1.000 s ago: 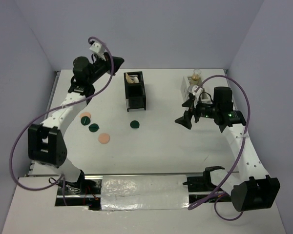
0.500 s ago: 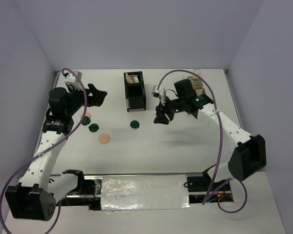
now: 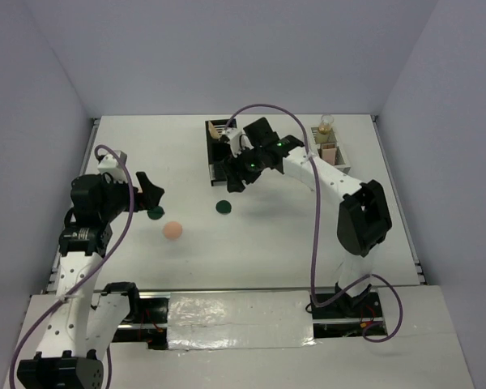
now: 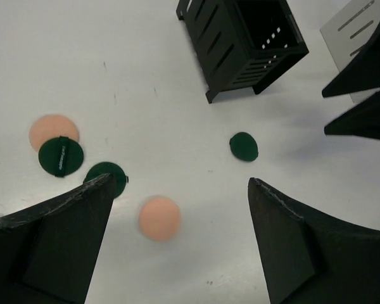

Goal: Organize the makeup

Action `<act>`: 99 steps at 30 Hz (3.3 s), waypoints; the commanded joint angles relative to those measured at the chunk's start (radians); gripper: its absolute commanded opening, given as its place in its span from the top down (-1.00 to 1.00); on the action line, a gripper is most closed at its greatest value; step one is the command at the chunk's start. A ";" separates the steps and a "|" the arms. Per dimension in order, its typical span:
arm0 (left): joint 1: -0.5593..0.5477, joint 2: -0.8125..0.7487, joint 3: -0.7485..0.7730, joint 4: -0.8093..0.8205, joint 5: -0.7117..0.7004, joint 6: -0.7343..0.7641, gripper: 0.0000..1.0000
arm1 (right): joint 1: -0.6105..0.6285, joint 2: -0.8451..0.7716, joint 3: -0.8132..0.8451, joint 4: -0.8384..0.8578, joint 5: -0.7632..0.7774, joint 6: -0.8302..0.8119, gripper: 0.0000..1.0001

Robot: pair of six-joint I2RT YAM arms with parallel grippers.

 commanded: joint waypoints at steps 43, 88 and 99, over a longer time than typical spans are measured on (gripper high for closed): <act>0.013 -0.156 -0.171 0.063 0.013 -0.026 -0.96 | 0.142 0.328 0.169 0.037 0.317 0.033 -0.14; 0.013 -0.153 -0.174 0.066 0.013 -0.024 -0.96 | 0.166 0.352 0.054 0.066 0.271 -0.063 0.01; 0.013 -0.159 -0.174 0.066 0.013 -0.024 -0.96 | 0.169 0.288 -0.013 0.087 0.235 -0.073 0.59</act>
